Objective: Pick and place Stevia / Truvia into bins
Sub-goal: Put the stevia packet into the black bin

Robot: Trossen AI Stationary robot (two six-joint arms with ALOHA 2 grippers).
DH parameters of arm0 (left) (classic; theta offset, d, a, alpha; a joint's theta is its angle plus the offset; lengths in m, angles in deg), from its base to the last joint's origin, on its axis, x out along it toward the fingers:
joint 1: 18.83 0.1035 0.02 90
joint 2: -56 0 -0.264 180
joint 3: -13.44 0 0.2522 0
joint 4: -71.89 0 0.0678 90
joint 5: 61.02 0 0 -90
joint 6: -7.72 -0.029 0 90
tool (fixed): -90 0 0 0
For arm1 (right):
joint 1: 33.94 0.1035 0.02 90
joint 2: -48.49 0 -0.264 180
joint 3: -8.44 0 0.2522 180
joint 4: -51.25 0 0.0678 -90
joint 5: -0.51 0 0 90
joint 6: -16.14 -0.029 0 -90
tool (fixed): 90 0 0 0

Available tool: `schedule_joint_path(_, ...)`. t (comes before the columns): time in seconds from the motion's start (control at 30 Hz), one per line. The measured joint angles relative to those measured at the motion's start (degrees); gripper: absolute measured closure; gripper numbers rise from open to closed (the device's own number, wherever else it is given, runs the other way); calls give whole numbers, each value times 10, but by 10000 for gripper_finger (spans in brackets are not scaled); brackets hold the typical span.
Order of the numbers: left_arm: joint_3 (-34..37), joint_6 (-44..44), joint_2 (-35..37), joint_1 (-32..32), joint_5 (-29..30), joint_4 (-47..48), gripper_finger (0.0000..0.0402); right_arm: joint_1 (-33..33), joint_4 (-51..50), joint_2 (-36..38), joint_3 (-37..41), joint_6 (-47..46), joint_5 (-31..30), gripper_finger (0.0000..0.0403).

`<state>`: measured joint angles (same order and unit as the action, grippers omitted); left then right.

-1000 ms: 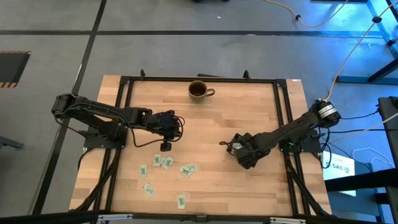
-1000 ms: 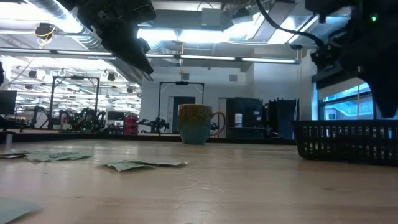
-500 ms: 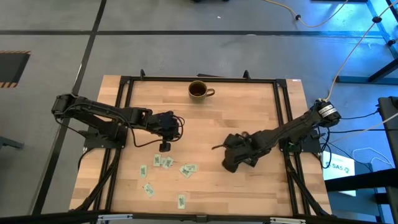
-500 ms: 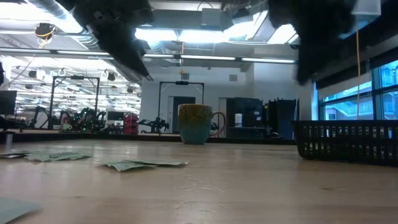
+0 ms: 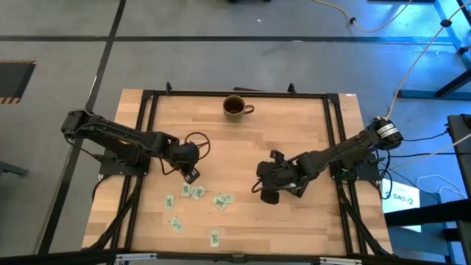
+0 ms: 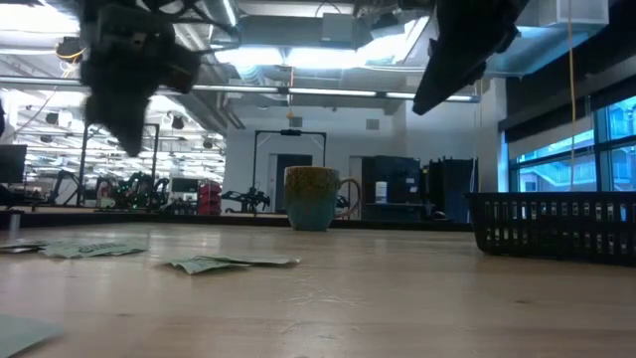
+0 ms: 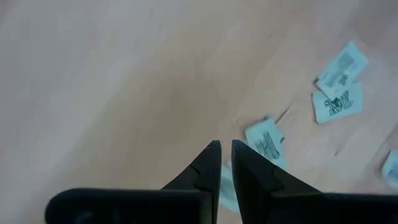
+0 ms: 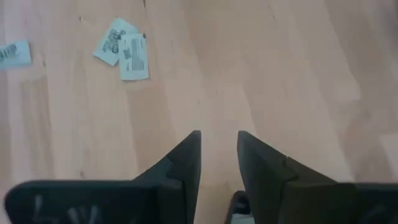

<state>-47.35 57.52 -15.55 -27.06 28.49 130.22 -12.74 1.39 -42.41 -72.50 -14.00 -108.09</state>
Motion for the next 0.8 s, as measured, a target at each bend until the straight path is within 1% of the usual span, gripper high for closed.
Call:
schedule_joint_path(0.07,0,87,0,-22,3,20,367,-3,0,0,0,34,0,295)
schedule_joint_path(0.2,1,247,0,-84,27,58,366,-8,0,0,0,86,0,295)
schedule_joint_path(0.3,8,361,0,-137,54,71,366,-8,0,0,0,112,0,295)
schedule_joint_path(0.43,23,486,0,-202,94,65,366,-8,0,0,0,145,1,295)
schedule_joint_path(0.5,32,556,0,-230,92,63,366,-8,0,0,0,157,2,295)
schedule_joint_path(0.57,36,616,-7,-258,71,63,366,-8,1,0,0,168,2,295)
schedule_joint_path(0.67,36,680,-26,-299,46,58,366,-8,3,0,0,171,2,295)
schedule_joint_path(0.8,36,751,-67,-338,43,50,366,-8,7,0,0,174,2,295)
